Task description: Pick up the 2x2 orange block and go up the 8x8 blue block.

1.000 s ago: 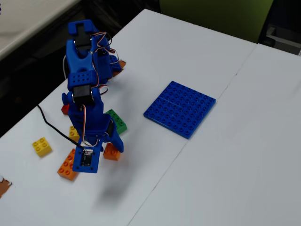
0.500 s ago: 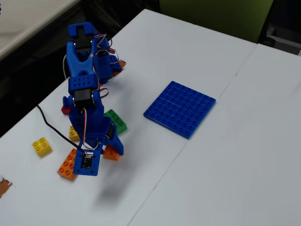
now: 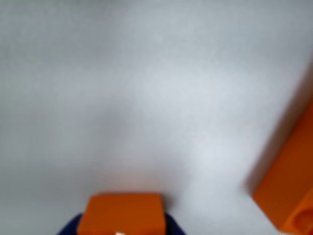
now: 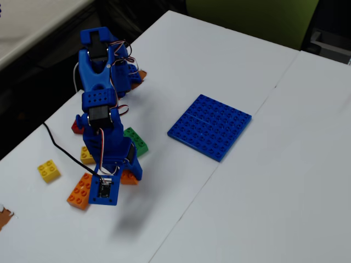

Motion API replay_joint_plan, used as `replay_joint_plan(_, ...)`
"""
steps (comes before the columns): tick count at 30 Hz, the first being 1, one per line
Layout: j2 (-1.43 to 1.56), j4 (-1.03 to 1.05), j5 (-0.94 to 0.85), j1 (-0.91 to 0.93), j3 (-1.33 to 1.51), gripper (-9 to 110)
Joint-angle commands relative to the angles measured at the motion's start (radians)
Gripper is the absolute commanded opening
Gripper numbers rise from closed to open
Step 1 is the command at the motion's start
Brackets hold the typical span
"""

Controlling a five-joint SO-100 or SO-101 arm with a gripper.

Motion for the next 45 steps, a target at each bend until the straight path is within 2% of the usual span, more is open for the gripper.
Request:
replay_joint_plan(1,0.014,0.006,-0.009,-0.008,-0.028,10)
replay_joint_plan(7,0.067,0.029,-0.043,-0.009,-0.028,0)
replay_joint_plan(22,0.417,0.229,-0.264,-0.078,-0.028,0)
replay_joint_plan(29,0.525,0.293,-0.324,-0.181,-0.029,0)
replay_joint_plan(45,0.603,0.316,-0.276,-0.528,-0.051,0)
